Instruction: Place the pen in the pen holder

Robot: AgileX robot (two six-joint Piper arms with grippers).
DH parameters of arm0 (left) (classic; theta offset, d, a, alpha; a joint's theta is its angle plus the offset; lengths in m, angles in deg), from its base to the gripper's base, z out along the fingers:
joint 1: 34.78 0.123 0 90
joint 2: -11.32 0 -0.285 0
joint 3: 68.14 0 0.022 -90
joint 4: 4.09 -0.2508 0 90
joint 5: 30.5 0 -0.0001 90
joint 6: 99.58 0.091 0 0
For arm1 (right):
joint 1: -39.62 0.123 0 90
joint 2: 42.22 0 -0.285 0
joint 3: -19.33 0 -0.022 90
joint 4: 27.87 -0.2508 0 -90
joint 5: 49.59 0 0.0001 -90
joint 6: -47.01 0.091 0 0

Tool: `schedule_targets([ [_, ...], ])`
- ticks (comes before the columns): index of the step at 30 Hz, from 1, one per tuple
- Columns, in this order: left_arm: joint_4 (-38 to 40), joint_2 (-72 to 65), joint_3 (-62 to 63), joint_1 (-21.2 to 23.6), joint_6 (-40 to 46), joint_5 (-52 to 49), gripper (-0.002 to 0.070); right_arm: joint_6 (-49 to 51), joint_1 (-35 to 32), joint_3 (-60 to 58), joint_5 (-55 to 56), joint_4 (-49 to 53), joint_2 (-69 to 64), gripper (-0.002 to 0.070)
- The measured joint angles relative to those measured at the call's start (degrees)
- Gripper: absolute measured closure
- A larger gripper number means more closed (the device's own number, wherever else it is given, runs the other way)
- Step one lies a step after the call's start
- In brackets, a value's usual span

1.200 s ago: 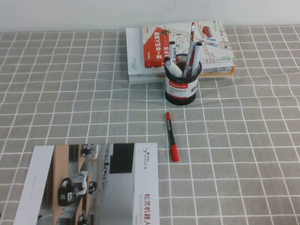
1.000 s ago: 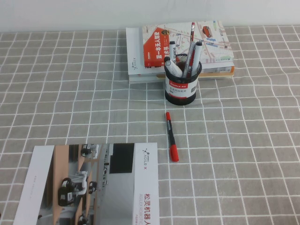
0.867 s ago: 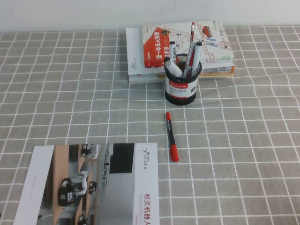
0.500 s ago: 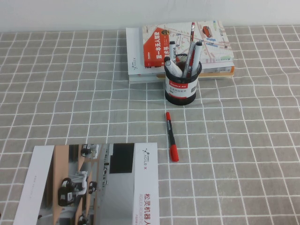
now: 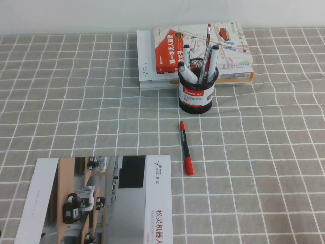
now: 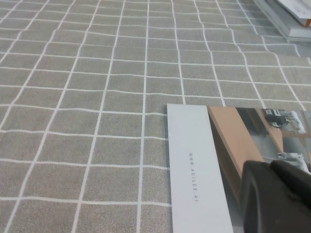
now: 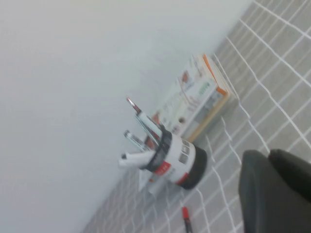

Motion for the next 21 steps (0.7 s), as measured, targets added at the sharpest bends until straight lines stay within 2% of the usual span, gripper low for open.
schedule_targets([
  [7,0.0,0.0,0.0,0.0,0.0,0.0,0.0678,-9.5,0.0,0.0,-0.1,-4.4,0.0,0.0689],
  [13,0.0,0.0,0.0,0.0,0.0,0.0,0.0678,-11.3,0.0,0.0,-0.4,-9.0,0.0,0.0689],
  [21,0.0,0.0,0.0,0.0,0.0,0.0,0.0678,-15.9,0.0,2.1,-3.6,-5.7,-3.7,0.0689],
])
